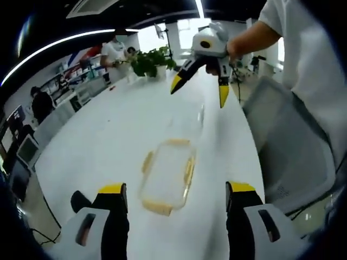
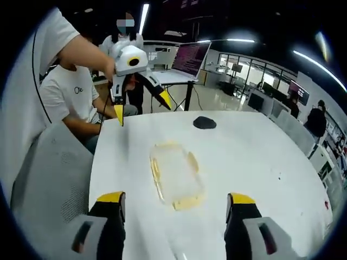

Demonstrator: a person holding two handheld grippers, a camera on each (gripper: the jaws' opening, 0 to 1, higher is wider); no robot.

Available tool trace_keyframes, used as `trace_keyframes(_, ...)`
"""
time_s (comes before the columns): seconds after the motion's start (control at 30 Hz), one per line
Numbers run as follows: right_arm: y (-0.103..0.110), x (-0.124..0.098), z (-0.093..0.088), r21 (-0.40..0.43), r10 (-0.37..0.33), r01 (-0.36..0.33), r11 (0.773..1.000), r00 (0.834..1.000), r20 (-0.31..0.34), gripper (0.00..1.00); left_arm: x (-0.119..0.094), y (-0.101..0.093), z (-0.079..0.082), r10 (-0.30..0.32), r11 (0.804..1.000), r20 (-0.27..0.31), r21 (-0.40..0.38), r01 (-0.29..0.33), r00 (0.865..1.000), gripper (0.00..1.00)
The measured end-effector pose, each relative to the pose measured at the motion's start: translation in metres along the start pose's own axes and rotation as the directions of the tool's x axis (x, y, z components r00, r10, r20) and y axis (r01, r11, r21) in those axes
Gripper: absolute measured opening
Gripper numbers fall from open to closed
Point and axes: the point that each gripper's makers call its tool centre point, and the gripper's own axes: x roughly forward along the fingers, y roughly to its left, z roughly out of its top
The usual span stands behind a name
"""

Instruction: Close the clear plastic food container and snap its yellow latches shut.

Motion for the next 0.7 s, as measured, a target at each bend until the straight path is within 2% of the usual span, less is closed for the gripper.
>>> trace_keyframes(0.3,-0.009,0.015,-0.009,-0.009,0.02,-0.02,1.0,0.999,-0.033,0.69,0.012,0.01,-0.014,-0.041,0.997,-0.063,0.064,0.045,0.997,0.68)
trace_keyframes(0.4,-0.011,0.02,-0.011,-0.014,0.027,-0.028,1.0,0.999,-0.039,0.7,0.017,0.016,-0.02,-0.045,0.997,-0.082,0.064,0.051,0.996,0.68)
trace_keyframes(0.7,-0.014,0.036,-0.022,-0.038,0.067,-0.071,0.997,0.993,-0.096,0.61,0.029,0.027,-0.032,-0.072,0.993,-0.112,0.08,0.082,0.991,0.61)
